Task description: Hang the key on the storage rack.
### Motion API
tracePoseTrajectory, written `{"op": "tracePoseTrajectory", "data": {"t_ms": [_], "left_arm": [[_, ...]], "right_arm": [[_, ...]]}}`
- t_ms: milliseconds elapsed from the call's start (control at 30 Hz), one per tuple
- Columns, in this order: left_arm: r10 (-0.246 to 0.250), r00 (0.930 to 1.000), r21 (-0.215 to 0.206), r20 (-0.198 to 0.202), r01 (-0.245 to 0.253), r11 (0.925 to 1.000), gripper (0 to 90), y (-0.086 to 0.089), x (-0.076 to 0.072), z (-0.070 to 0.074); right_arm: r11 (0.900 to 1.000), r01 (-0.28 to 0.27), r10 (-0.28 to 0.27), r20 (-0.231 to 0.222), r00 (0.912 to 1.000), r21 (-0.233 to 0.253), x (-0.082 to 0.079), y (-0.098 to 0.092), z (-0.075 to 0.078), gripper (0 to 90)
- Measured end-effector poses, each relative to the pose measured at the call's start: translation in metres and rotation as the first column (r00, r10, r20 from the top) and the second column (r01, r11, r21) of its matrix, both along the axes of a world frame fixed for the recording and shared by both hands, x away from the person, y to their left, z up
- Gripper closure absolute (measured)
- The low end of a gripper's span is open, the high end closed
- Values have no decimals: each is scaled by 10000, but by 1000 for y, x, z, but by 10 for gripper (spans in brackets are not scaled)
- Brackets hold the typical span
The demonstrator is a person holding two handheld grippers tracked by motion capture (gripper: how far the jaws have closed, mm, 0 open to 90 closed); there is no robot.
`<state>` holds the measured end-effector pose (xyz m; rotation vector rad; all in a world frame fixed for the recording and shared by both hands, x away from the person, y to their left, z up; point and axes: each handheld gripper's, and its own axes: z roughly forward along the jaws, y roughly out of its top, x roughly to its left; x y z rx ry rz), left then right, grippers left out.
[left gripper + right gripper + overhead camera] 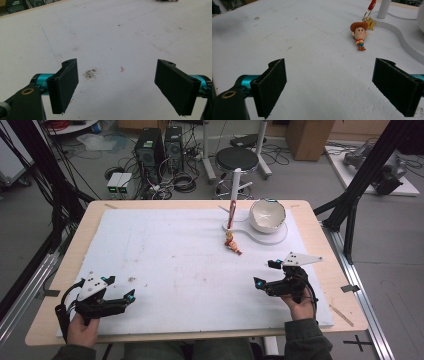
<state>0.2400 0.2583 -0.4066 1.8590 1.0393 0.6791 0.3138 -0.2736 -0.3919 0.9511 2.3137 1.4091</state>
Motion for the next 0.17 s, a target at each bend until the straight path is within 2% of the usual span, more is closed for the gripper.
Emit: {"op": "tracePoseTrajectory", "data": {"t_ms": [167], "left_arm": [[-53,10000,129,-27,54,9999,197,-1,0,1]], "right_arm": [[9998,-165,166,33,9999,-93,0,1,-2,112]]}}
